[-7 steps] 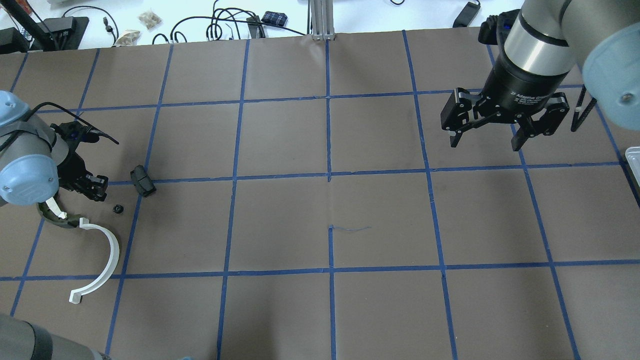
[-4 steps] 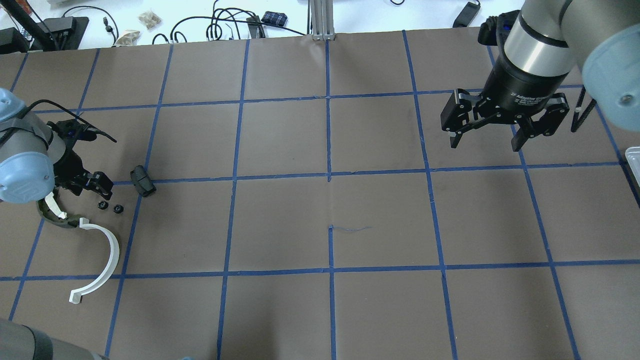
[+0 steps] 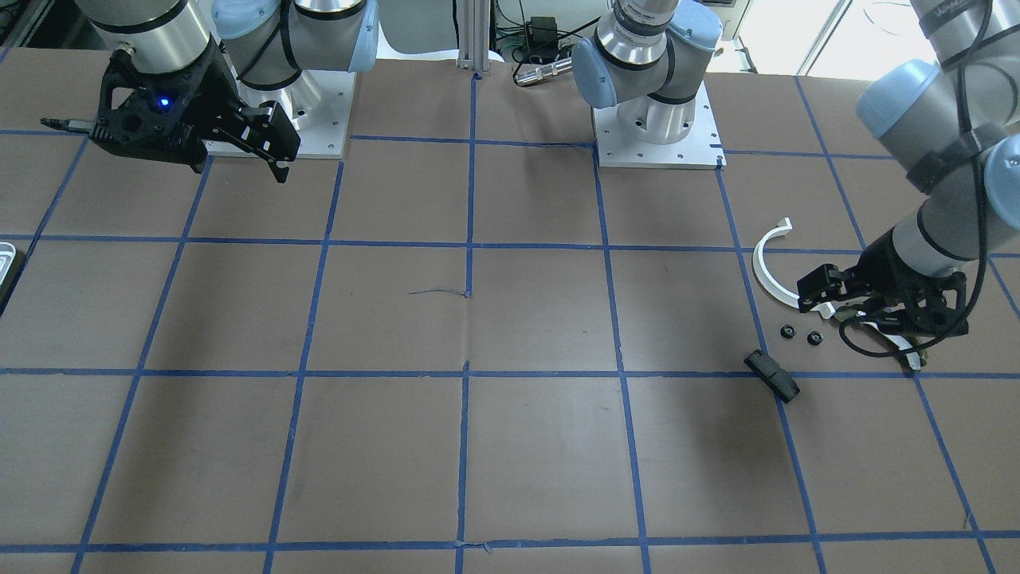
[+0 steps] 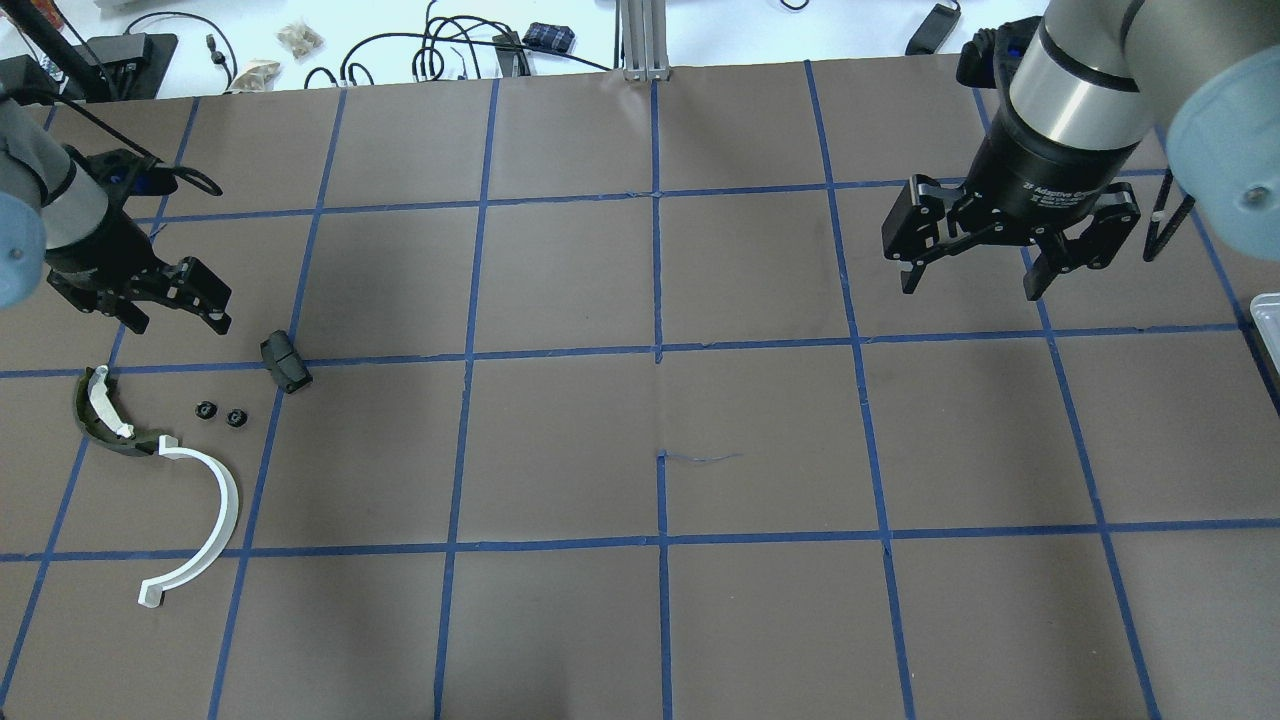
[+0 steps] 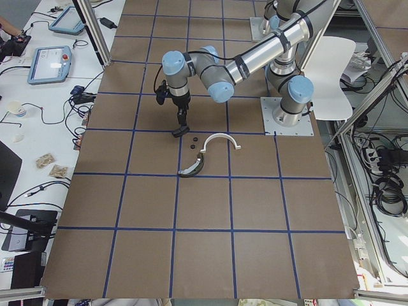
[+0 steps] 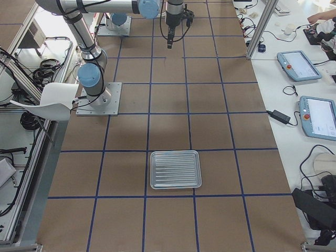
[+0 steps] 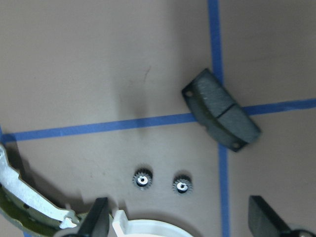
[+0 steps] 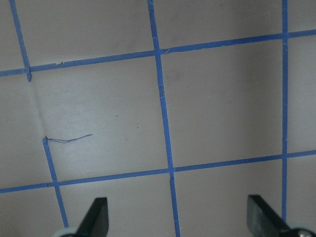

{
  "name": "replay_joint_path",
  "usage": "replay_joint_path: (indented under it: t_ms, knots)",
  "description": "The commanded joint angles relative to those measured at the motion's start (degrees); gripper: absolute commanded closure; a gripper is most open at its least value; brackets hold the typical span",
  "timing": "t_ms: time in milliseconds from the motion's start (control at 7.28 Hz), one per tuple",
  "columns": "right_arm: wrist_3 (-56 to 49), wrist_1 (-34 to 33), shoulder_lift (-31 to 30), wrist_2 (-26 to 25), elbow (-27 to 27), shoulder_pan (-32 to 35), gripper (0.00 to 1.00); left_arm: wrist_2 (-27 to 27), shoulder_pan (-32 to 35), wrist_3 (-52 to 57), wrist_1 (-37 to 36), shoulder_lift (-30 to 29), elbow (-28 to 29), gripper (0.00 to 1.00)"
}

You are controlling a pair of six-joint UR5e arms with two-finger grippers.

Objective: Place bearing gear from tray to pile

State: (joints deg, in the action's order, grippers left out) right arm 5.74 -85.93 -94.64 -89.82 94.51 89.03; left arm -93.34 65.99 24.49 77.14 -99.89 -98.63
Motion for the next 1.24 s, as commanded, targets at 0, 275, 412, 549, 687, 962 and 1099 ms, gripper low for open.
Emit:
replay_joint_path:
  t_ms: [0,275,412,549,687,962,1099]
  knots:
    - [-0.02,-0.2,-0.02,0.0,-0.03,-0.08,0.0,0.96,8.84,-18.15,16.4,4.43,9.38,0.0]
    - [0.32,-0.2,-0.02,0.08,-0.03,-0.08,0.0,1.5,19.92,-29.2,20.41,8.11,11.54,0.0]
    - [-0.02,-0.2,-0.02,0.0,-0.03,-0.08,0.0,1.32,22.67,-30.36,18.59,9.0,10.49,0.0]
    - [0.15,-0.29,-0.02,0.08,-0.03,-0.08,0.0,1.41,25.22,-34.38,13.17,8.84,8.74,0.0]
    - [-0.02,-0.38,-0.02,0.08,-0.12,-0.08,0.0,1.41,27.33,-36.16,12.42,9.62,7.76,0.0]
    - [-0.02,-0.46,-0.02,0.08,-0.21,-0.08,0.0,1.15,27.26,-30.92,11.11,11.46,5.31,0.01]
    - [-0.02,-0.64,-0.02,0.0,-0.21,-0.17,0.0,1.32,27.35,-31.08,7.1,11.3,4.86,0.0]
